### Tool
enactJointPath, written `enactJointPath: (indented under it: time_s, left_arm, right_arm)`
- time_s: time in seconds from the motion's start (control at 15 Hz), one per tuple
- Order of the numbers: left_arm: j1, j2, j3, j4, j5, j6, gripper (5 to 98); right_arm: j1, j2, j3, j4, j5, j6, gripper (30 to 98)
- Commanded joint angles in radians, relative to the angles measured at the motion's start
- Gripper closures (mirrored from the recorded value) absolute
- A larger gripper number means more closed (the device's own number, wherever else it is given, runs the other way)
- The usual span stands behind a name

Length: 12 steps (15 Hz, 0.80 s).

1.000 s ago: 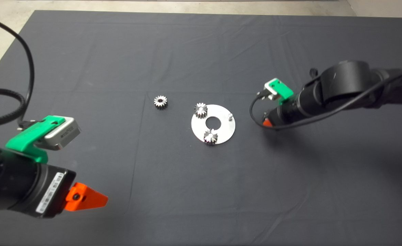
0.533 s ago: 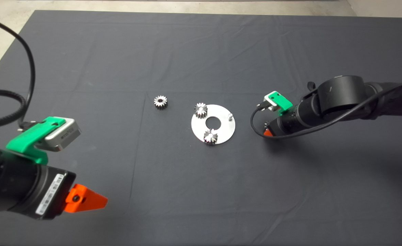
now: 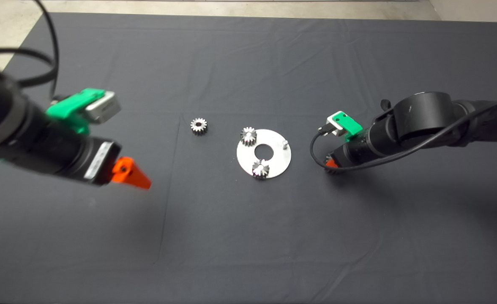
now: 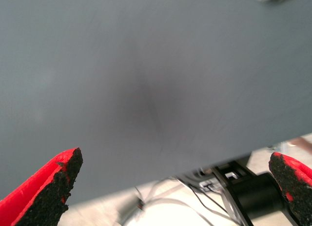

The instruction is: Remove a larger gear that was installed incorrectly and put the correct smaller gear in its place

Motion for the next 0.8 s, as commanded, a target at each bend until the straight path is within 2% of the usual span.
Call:
enactJointPath:
  time_s: [0.0,0.13,0.2,0.27,0.33,0.4,0.53,0.6,0.67,0.73]
  left_arm:
    - [0.001,0.174,-0.279,0.151,0.058,0.055,5.4]
    - [0.02,0.237,-0.365,0.168,0.058,0.103,5.4]
    - [0.021,0.263,-0.388,0.17,0.06,0.112,5.4]
    - [0.023,0.27,-0.396,0.17,0.06,0.112,5.4]
    - [0.023,0.27,-0.396,0.17,0.06,0.109,5.4]
    - [0.024,0.27,-0.393,0.17,0.06,0.104,5.4]
    - [0.063,0.267,-0.391,0.181,0.058,0.102,5.4]
    - [0.087,0.262,-0.385,0.211,0.054,0.081,5.4]
    - [0.104,0.265,-0.381,0.238,0.054,0.044,5.4]
    - [0.12,0.275,-0.376,0.27,0.054,0.02,5.4]
  right_arm:
    - [0.023,0.0,0.002,0.0,-0.002,0.005,71.1]
    - [0.035,-0.011,0.007,0.008,-0.007,0.004,67.4]
    - [0.076,-0.027,0.008,0.013,-0.017,0.005,65.8]
    - [0.115,-0.046,0.017,0.056,-0.023,0.005,65.8]
    - [0.162,-0.086,0.043,0.193,-0.025,0.005,62.6]
    - [0.24,-0.126,0.064,0.311,-0.025,0.006,60.8]
    - [0.361,-0.191,0.13,0.531,-0.025,0.014,59.8]
    - [0.392,-0.207,0.149,0.665,-0.025,0.013,58.0]
    - [0.406,-0.21,0.179,0.756,-0.02,0.017,56.5]
    - [0.42,-0.231,0.261,0.817,-0.021,0.048,56.5]
